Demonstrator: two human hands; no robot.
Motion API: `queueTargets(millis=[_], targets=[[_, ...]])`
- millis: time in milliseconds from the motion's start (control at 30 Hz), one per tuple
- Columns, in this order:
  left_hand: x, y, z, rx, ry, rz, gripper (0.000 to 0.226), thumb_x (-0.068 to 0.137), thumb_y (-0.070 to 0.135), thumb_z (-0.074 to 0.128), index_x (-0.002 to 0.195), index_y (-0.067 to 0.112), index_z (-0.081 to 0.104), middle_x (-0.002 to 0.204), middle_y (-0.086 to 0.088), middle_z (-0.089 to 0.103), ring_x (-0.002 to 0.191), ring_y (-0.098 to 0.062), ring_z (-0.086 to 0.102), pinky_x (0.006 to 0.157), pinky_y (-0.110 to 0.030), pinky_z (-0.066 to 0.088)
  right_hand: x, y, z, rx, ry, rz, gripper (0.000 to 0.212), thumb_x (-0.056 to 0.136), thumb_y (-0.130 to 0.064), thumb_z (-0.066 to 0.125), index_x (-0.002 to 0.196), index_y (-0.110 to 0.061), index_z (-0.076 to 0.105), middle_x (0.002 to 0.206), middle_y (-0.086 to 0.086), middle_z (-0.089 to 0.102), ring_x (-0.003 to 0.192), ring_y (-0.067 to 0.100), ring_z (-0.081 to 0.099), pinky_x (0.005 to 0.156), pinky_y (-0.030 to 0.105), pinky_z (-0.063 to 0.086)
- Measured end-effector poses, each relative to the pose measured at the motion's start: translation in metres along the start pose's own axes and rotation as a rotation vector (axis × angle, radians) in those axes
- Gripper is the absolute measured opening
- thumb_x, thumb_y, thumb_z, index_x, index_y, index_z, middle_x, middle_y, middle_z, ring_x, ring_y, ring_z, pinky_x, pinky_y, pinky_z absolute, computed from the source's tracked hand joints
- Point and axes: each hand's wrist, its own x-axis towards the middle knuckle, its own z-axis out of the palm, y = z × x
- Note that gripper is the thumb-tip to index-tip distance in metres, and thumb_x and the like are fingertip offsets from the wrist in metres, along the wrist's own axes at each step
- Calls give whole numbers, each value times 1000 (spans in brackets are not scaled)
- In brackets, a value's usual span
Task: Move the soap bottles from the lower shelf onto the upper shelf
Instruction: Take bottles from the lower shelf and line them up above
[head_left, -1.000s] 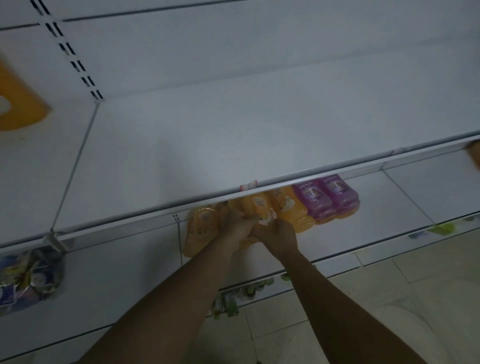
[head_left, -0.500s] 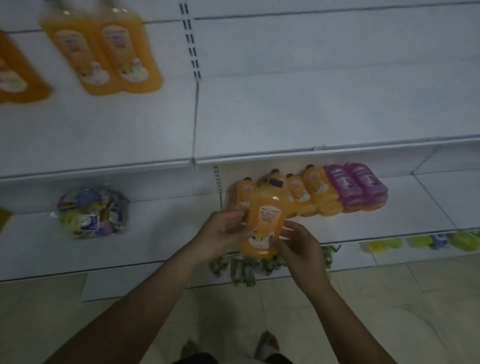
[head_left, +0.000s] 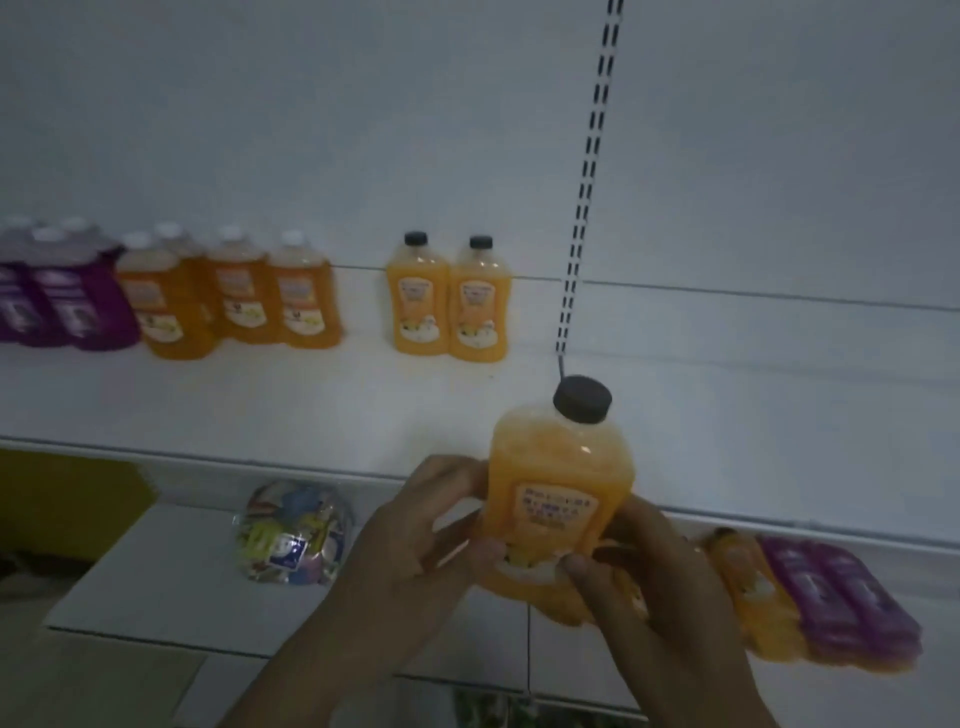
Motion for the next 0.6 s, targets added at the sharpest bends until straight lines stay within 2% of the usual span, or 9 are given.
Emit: queueTargets(millis=[167,233,333,433,500,600], targets=[[60,21,-32,220,97,124,37,95,11,72,129,24,68,124,8,65,120,-9,63,96,-24,57,75,-28,6,-22,28,-87,29,93,-23,70,121,-30,65,109,-19,72,99,2,69,76,15,57],[94,21,-37,231,138,144,39,95,10,70,132,22,67,125,9,67,117,-6,64,96,-24,57,113,-24,9,-80,65,-109,29,95,-23,70,122,-29,64,111,-19,71,97,1,69,75,15,58],[149,3,-37,290,149,132,35,97,8,67,130,22,68,125,13,70,115,-3,66,98,-30,58,171,-3,12,-125,106,-78,27,96,-20,69,124,-21,66,113,-12,71,97,9,70,77,23,60],[190,-22,-31,313,144,58,30,95,4,65,121,18,69,120,10,72,112,-7,68,100,-39,58,216,20,17,-167,112,-2,28,96,-14,68,124,-15,65,114,-5,68,101,19,70,75,20,54],[208,-32,-23,369,140,8,25,94,7,65,117,16,69,116,4,73,107,-12,68,99,-43,58,237,37,20,-235,113,39,28,96,-15,68,124,-11,65,114,-2,67,103,18,67,75,20,50],[221,-38,-11,372,123,-64,22,95,9,65,116,15,69,115,-2,72,104,-17,66,92,-35,56,253,59,23,-284,122,87,28,97,-14,67,124,-10,64,116,0,67,103,17,65,73,18,48]])
